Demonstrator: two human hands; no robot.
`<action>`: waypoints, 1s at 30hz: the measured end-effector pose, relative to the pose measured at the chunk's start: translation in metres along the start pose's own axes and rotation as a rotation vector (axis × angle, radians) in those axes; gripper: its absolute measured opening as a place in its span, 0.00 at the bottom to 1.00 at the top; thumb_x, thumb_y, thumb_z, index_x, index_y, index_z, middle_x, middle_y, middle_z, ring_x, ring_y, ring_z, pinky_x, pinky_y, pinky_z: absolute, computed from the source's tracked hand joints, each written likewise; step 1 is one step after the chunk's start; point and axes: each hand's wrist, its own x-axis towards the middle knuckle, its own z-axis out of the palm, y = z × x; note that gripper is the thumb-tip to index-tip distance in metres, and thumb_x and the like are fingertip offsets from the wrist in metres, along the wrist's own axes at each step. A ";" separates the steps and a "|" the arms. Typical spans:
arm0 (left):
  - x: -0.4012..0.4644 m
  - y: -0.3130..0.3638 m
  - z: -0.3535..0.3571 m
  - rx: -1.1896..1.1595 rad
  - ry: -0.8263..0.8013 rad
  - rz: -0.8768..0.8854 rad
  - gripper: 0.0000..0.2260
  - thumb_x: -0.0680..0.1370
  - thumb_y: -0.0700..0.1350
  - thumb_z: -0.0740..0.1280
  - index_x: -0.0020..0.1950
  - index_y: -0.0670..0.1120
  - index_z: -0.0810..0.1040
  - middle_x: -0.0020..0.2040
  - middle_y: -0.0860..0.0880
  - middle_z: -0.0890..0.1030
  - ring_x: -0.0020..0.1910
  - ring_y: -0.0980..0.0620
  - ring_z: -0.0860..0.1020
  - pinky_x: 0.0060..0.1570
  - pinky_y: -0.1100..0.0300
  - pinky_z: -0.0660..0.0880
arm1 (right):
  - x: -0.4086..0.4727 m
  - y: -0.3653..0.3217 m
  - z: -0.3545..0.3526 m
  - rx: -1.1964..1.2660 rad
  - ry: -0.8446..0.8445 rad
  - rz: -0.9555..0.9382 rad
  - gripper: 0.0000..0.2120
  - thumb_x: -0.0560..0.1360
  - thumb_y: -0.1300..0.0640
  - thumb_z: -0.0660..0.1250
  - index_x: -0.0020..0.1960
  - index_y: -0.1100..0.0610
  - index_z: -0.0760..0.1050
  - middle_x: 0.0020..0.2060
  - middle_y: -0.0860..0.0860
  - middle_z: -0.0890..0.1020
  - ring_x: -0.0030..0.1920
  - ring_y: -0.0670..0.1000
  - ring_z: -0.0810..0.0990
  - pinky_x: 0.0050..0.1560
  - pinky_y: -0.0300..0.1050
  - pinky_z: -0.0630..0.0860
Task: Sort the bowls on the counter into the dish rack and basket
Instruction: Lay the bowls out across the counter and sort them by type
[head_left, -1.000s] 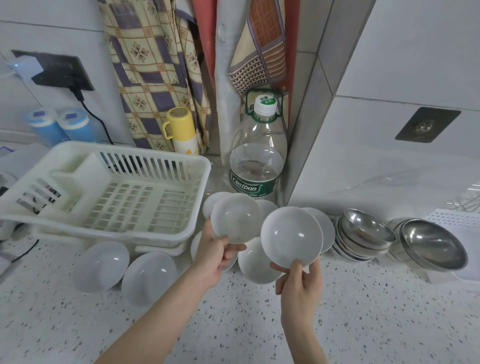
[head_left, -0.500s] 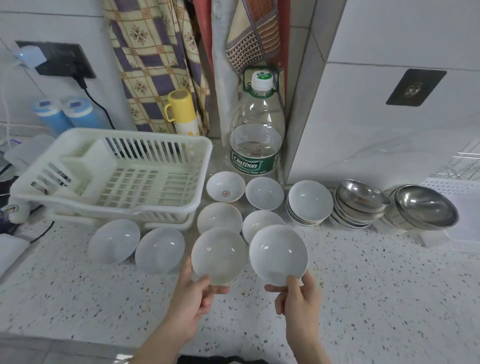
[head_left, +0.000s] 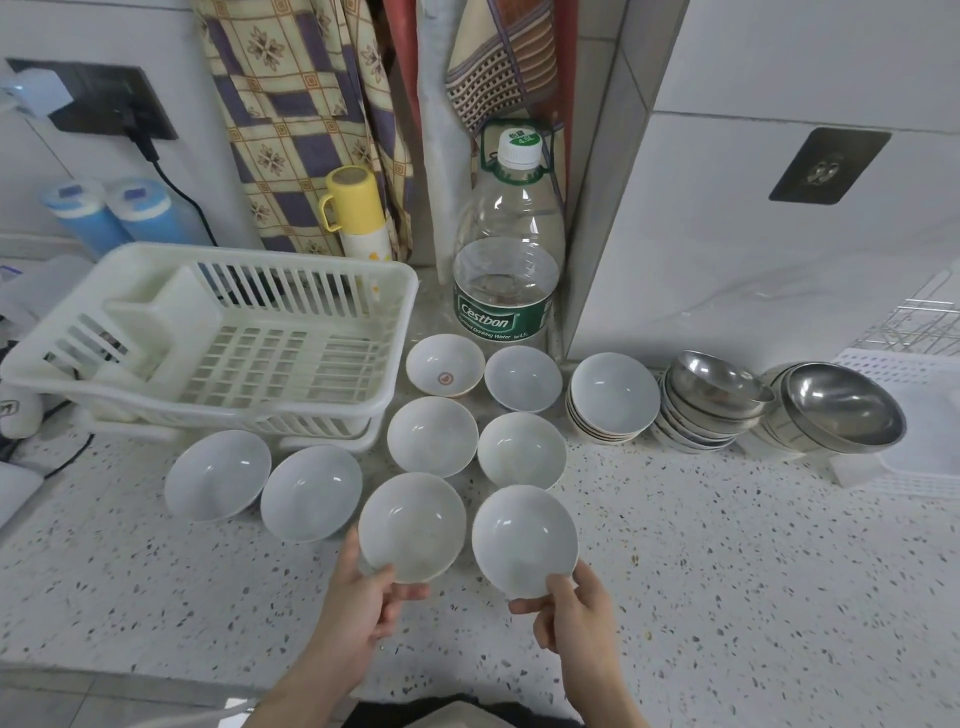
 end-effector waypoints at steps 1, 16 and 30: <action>0.000 0.000 0.001 0.004 0.003 0.002 0.29 0.81 0.31 0.55 0.74 0.61 0.62 0.44 0.33 0.84 0.24 0.53 0.79 0.16 0.66 0.59 | 0.002 0.000 0.000 -0.002 -0.008 0.012 0.15 0.79 0.65 0.54 0.59 0.54 0.74 0.31 0.64 0.84 0.18 0.49 0.66 0.21 0.37 0.64; 0.002 -0.011 -0.006 -0.056 0.012 -0.054 0.26 0.82 0.34 0.57 0.70 0.63 0.64 0.40 0.32 0.84 0.20 0.55 0.72 0.16 0.67 0.59 | 0.008 0.004 0.000 -0.081 -0.060 0.069 0.17 0.79 0.68 0.54 0.58 0.52 0.75 0.29 0.65 0.83 0.17 0.50 0.67 0.20 0.37 0.63; 0.006 -0.017 -0.005 -0.059 0.003 -0.058 0.24 0.82 0.35 0.57 0.70 0.62 0.64 0.40 0.32 0.84 0.21 0.55 0.70 0.18 0.66 0.60 | 0.012 0.012 0.001 -0.080 -0.084 0.070 0.16 0.79 0.66 0.55 0.61 0.52 0.71 0.32 0.63 0.84 0.18 0.49 0.67 0.21 0.37 0.63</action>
